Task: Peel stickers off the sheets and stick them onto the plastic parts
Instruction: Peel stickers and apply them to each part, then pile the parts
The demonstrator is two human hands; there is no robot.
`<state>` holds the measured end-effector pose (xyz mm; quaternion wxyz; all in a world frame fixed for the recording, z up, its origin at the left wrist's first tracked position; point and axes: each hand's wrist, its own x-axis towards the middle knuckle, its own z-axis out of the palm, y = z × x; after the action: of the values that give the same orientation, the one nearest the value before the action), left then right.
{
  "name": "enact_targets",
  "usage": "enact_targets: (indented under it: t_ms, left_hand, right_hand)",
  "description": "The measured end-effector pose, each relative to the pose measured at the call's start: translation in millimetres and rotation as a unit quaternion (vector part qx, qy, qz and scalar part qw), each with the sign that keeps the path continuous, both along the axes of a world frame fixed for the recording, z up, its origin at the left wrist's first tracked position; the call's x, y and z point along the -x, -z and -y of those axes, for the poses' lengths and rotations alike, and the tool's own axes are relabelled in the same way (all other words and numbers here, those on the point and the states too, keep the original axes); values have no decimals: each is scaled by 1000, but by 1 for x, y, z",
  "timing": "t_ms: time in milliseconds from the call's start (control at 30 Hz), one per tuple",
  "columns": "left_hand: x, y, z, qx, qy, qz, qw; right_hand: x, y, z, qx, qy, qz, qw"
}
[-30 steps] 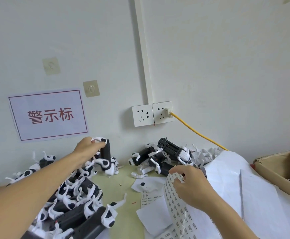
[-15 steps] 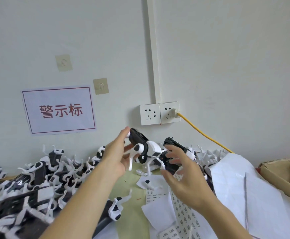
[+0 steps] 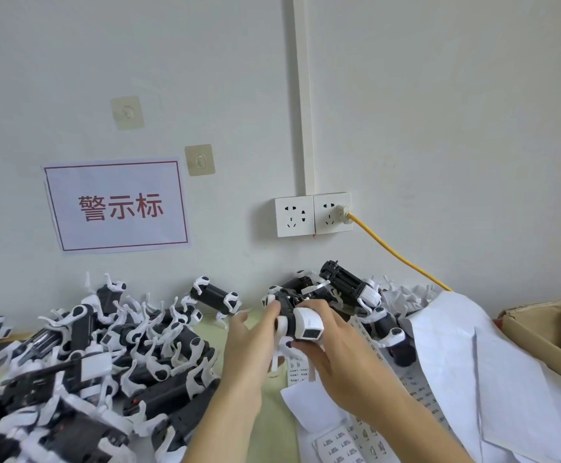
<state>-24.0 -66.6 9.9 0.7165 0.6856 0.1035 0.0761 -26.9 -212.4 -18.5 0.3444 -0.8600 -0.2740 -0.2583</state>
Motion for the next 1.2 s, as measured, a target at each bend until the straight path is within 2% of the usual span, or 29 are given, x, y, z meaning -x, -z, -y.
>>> enact_targets:
  t_ms: [67, 133, 233, 300, 367, 467, 533, 600, 733, 833, 900, 1000, 1100, 1200]
  left_hand:
    - [2, 6, -2, -53, -29, 5, 998]
    - [1, 4, -7, -74, 21, 2, 997]
    - [3, 0, -11, -168, 113, 8, 979]
    - [5, 3, -12, -206, 137, 16, 969]
    - [6, 6, -12, -194, 162, 15, 967]
    - [2, 10, -15, -227, 175, -4, 958]
    - [1, 13, -16, -225, 170, -24, 959]
    - [2, 16, -13, -210, 172, -46, 961]
    - [6, 15, -9, -244, 200, -70, 946]
    - [2, 17, -11, -287, 186, -70, 937]
    - [0, 18, -12, -320, 147, -49, 935]
    - [-5, 23, -13, -430, 99, -17, 897]
    - [-5, 24, -10, -459, 105, -12, 882]
    - [-4, 26, -8, -498, 101, 10, 861]
  right_hand:
    - [-2, 3, 1, 38, 41, -8, 998]
    - [-3, 5, 0, 77, 78, -10, 994]
    - [-4, 6, -2, 97, 89, -4, 991]
    - [-5, 6, -4, 59, 76, -14, 995]
    - [-5, 6, -6, 10, 55, -31, 998]
    - [-3, 5, -2, -63, -3, -93, 994]
    - [0, 2, 4, -71, -20, -135, 988]
    - [-1, -3, 14, -69, -4, -129, 989]
    - [-5, -17, 45, -62, 138, -109, 982]
    - [-10, -16, 70, -2, 271, -185, 945]
    - [-11, -14, 77, 52, 324, -229, 916]
    - [-7, -15, 77, 109, 296, -302, 900]
    - [-2, -18, 73, 153, 214, -379, 887]
    - [1, -22, 71, 114, 165, -407, 891]
